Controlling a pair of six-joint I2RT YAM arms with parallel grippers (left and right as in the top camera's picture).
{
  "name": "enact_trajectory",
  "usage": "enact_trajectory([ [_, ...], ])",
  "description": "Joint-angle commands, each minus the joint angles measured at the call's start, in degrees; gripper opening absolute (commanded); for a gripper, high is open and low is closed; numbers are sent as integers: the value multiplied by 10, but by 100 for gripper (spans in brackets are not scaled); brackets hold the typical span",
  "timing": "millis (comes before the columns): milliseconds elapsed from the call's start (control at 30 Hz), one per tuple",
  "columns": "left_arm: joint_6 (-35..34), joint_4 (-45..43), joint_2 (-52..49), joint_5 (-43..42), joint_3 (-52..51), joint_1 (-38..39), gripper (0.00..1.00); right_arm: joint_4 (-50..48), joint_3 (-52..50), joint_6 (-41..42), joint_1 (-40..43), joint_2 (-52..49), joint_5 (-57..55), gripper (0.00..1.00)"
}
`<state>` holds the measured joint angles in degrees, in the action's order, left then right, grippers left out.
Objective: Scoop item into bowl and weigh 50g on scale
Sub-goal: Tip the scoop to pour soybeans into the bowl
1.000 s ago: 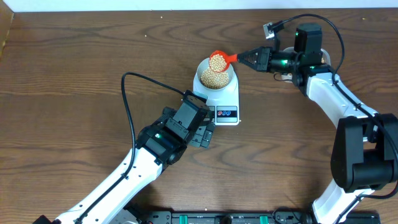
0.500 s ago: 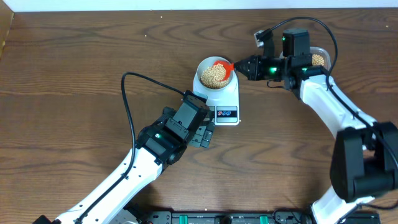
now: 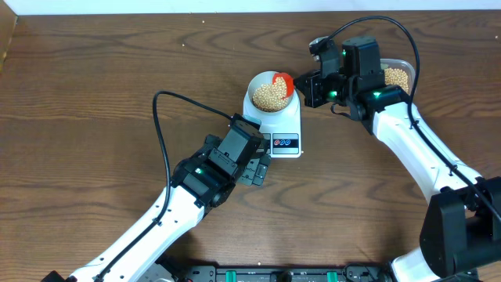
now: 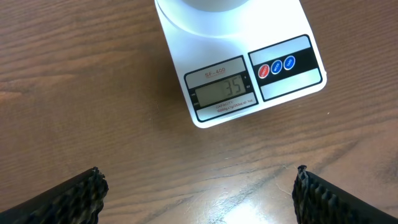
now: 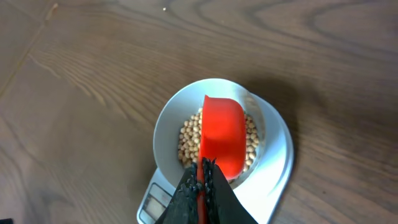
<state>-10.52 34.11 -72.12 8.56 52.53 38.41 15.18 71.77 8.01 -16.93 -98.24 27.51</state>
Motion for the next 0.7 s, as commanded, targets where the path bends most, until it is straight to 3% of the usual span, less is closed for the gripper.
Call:
enact_trajectory([
  [0, -3, 1, 2, 9, 0, 0, 98, -2, 1, -26, -8, 8, -15, 1],
  [667, -3, 1, 2, 9, 0, 0, 98, -8, 1, -124, -32, 8, -32, 1],
])
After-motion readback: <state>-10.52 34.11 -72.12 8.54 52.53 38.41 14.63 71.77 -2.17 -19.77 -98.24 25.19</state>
